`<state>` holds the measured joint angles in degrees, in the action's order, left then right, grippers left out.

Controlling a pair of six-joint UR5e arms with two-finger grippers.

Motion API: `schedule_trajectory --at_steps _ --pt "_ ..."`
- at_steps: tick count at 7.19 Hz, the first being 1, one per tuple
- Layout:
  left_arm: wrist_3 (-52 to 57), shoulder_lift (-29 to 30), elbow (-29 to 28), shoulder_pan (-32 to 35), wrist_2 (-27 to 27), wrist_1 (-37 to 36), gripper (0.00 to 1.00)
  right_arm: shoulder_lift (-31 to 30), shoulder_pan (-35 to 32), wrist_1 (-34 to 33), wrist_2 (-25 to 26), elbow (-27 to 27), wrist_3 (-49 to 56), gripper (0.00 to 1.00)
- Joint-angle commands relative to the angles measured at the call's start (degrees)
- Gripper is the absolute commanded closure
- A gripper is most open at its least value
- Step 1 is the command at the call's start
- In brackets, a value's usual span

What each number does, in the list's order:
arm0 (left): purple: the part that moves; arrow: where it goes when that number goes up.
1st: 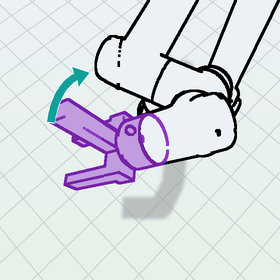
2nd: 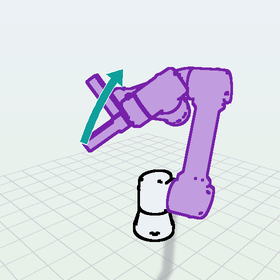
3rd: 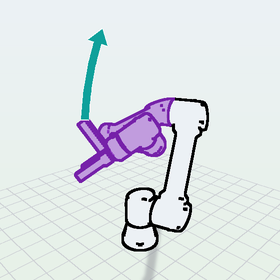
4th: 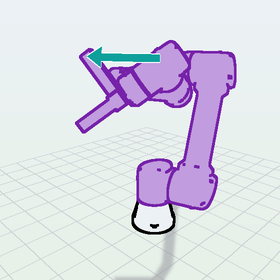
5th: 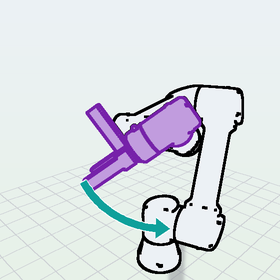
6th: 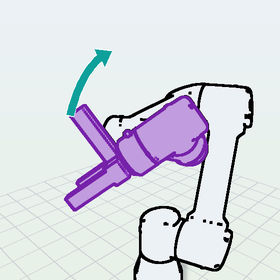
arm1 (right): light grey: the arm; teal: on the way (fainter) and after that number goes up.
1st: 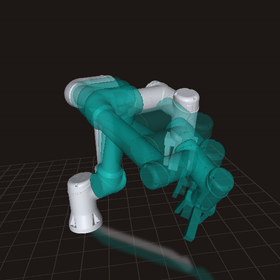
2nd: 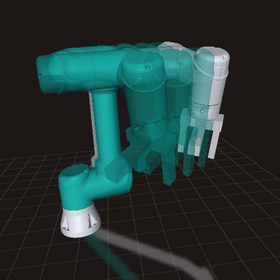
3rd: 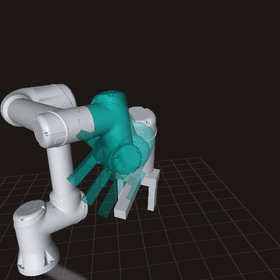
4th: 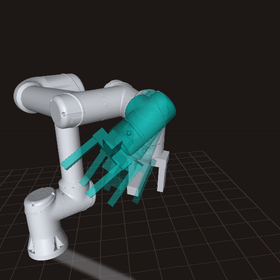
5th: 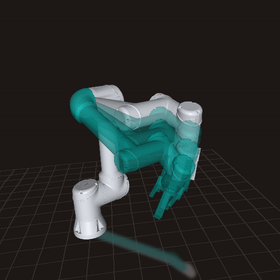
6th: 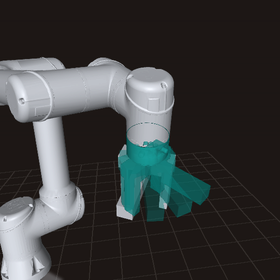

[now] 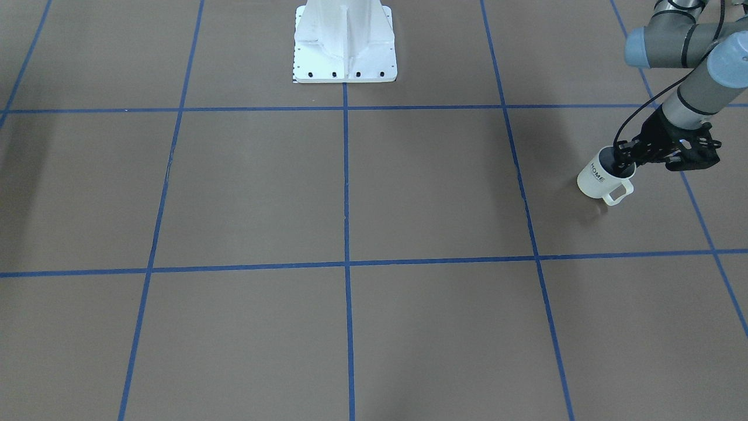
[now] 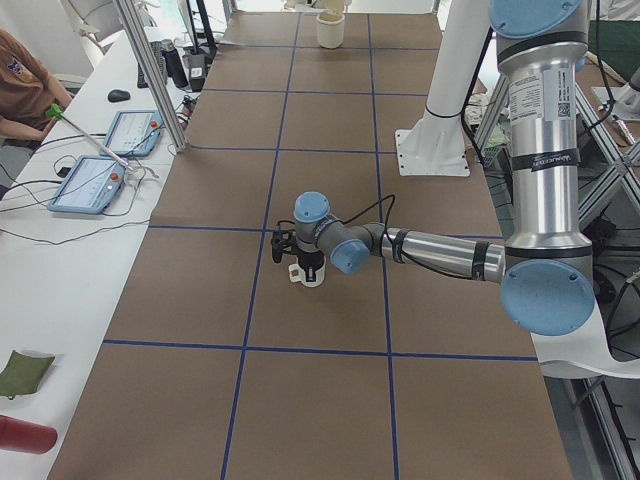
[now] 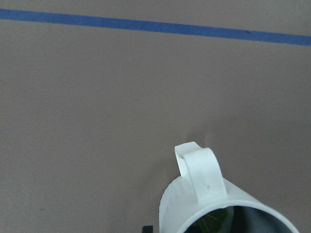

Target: Left arm hands cup to right arm to dump lemon

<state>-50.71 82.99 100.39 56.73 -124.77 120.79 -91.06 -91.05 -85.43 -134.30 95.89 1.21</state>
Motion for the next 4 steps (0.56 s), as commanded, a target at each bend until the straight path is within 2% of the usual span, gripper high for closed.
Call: schedule_trajectory --at_steps 1,2,4 --pt "0.0 -0.1 0.07 1.44 -0.04 -0.12 0.67 0.0 0.0 -0.09 0.0 0.0 -0.07 0.0" --pt "0.0 -0.19 0.24 1.54 -0.04 -0.12 1.0 0.0 0.0 -0.09 -0.35 0.0 -0.33 0.0" --pt "0.0 0.16 0.59 1.54 -0.56 -0.38 1.0 -0.26 -0.09 1.31 -0.17 0.53 0.1 0.0"
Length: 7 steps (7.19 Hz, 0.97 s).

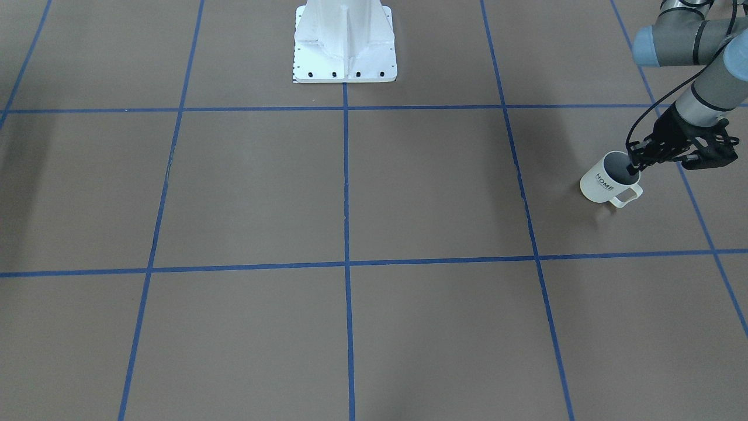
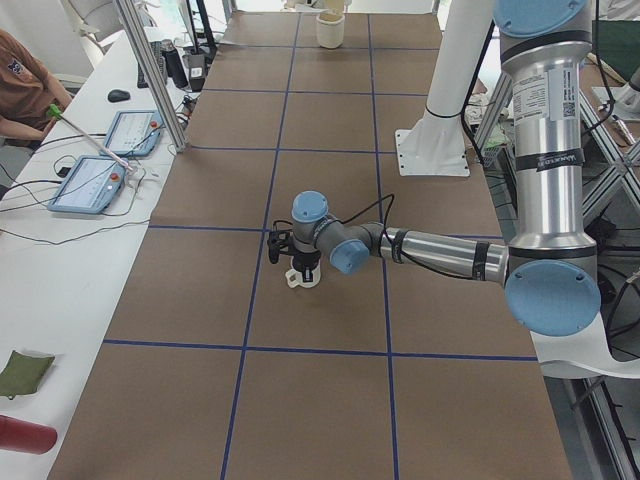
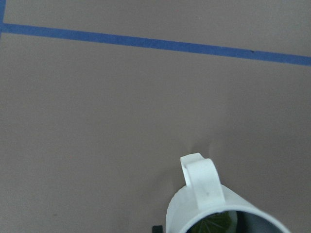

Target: Left arm hands cup to right arm to dump lemon

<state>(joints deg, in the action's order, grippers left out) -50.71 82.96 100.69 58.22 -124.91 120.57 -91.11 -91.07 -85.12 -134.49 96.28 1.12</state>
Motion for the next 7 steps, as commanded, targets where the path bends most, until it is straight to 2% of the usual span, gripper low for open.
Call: schedule_trajectory --at_steps 1,2,3,5,6,7 --pt "0.0 0.27 0.91 1.79 -3.81 -0.42 1.0 -0.99 0.01 5.19 -0.07 -1.26 0.2 0.0" --pt "0.0 2.01 1.18 6.42 -9.59 -3.29 1.0 -1.78 0.01 10.02 -0.16 -2.93 0.11 0.0" --pt "0.0 6.99 1.7 10.82 -13.13 -9.32 1.0 -1.88 0.01 12.07 -0.16 -3.29 -0.93 0.0" --pt "-0.18 20.59 2.76 11.65 -12.64 -26.7 1.0 -0.92 0.88 12.44 -0.77 -2.16 -5.33 0.0" --pt "-1.13 26.14 1.89 11.39 -12.46 -31.49 1.0 0.83 3.07 12.44 -0.68 -1.37 -5.6 0.0" --pt "-3.23 29.77 0.49 11.13 -12.64 -33.19 1.0 6.5 6.92 11.66 -0.25 -1.19 -9.34 0.0"
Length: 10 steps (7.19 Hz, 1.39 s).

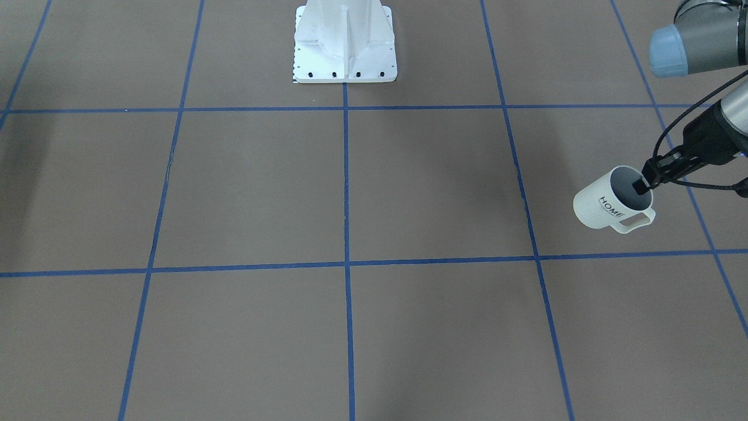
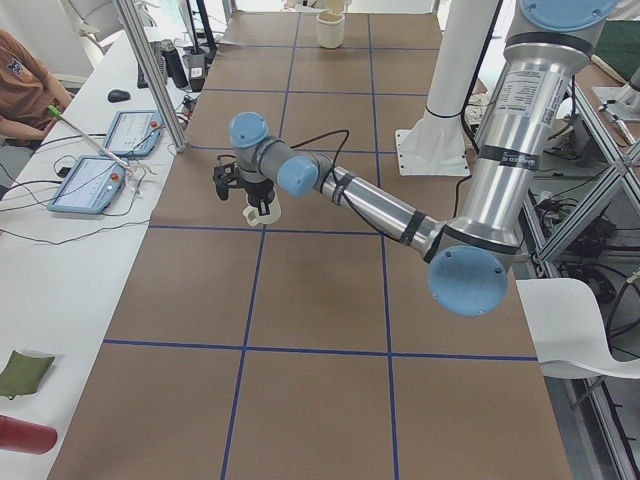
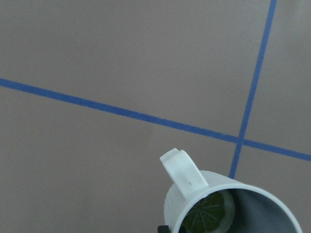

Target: Left arm hands cup to right arm to dump lemon

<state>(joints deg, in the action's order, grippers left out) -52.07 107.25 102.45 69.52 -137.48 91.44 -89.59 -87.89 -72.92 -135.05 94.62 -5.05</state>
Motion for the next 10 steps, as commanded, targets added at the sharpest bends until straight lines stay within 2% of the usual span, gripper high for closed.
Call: schedule_trajectory --at_steps 1,2,3,4,5,6,8,10 --pt "-7.38 10.21 -4.07 -1.83 0.01 -3.81 1.0 8.78 8.65 0.14 1.7 0.22 -11.04 0.0" --pt "-12.74 13.56 -5.4 -5.24 0.36 -3.73 1.0 13.26 13.74 0.24 6.85 1.26 -14.77 0.01" --pt "-18.36 17.34 -6.89 -8.84 3.32 -3.64 1.0 16.52 18.93 2.07 12.91 2.49 -18.47 0.01" --pt "-24.16 21.73 -8.91 -12.79 5.7 -3.46 1.0 18.99 24.03 6.52 18.01 2.94 -24.85 0.02" --pt "-29.27 28.21 -13.98 -14.83 6.16 -3.37 1.0 22.23 30.08 11.26 20.94 2.77 -32.14 0.01" --pt "-31.32 31.32 -16.2 -16.86 6.08 -3.46 1.0 23.57 34.49 14.71 23.05 2.94 -34.47 0.01" --pt "-32.13 31.62 -16.31 -17.32 5.9 -3.37 1.0 23.59 41.62 28.9 30.68 3.29 -34.59 0.01" --pt "-32.39 34.31 -19.19 -17.32 5.82 -3.46 1.0 23.76 48.65 34.85 35.88 3.47 -34.06 0.01"
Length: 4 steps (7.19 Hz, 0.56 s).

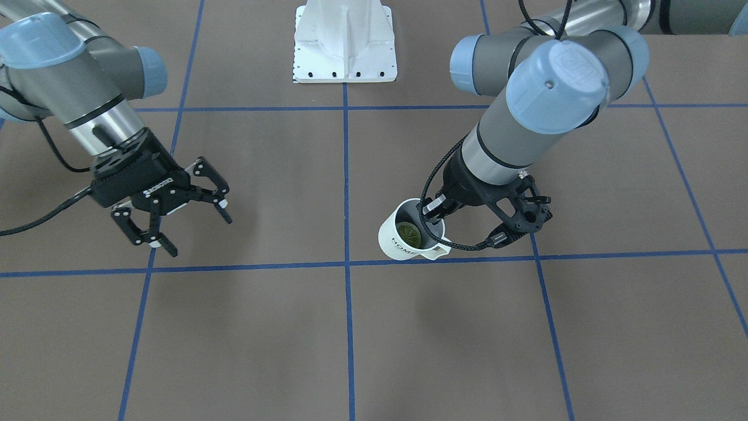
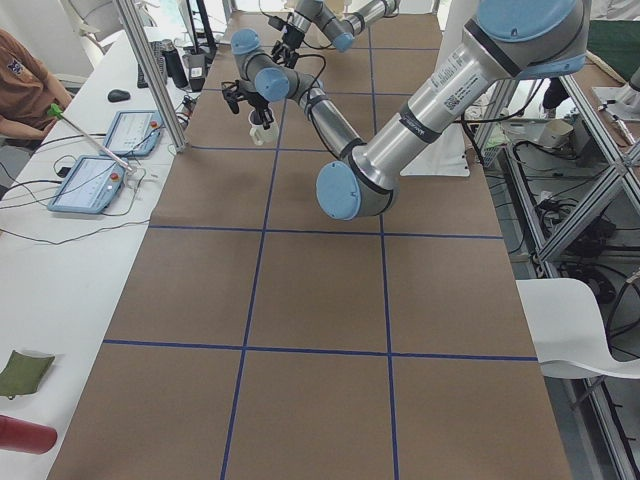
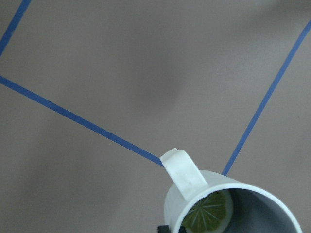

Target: Left arm hands cup to right arm to dump lemon

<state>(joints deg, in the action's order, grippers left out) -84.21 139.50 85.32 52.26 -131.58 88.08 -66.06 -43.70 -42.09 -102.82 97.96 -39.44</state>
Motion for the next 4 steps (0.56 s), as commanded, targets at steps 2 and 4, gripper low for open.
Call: schedule_trajectory --at_steps 2,4 --pt "-2.1 6.21 -5.95 -0.58 -0.43 0.07 1.0 1.45 11.33 4.47 12.24 -0.14 0.68 0.01" --pt "-2.1 6.66 -6.22 -0.76 -3.66 0.16 1.0 2.51 12.94 4.47 14.48 -0.06 0.68 0.01"
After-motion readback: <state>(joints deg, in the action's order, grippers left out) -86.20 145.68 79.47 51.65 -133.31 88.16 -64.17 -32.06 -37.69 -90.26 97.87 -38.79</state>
